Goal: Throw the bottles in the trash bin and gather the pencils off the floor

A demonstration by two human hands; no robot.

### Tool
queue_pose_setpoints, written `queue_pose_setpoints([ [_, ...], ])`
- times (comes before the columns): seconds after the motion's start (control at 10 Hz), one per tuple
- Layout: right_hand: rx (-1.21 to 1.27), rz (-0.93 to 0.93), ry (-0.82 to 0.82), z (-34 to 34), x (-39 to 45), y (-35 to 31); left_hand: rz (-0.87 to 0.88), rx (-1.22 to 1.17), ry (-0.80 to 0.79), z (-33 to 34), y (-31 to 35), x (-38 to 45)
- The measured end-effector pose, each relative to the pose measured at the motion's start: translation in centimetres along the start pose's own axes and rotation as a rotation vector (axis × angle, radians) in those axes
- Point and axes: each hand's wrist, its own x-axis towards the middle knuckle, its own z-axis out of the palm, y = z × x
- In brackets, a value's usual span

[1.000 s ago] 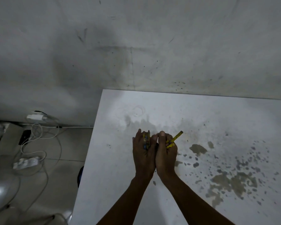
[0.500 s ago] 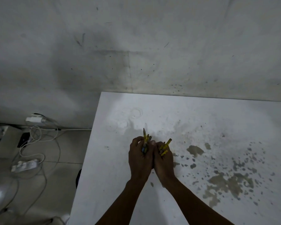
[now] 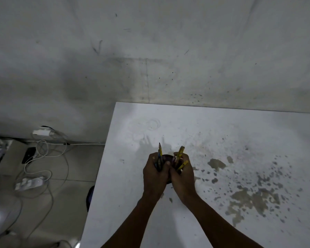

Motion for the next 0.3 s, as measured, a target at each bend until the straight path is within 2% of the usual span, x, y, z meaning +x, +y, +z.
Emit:
queue_pose_setpoints([
  [0.2, 0.126, 0.079, -0.073, -1.1, -0.5, -1.0, -0.123, 0.001, -0.175, -1.8, 1.5, -0.5],
  [0.3, 0.015, 0.12, -0.129, 1.9, 4.4, 8.6, -0.068, -0.084, -0.299, -2.4, 7.5, -3.0],
])
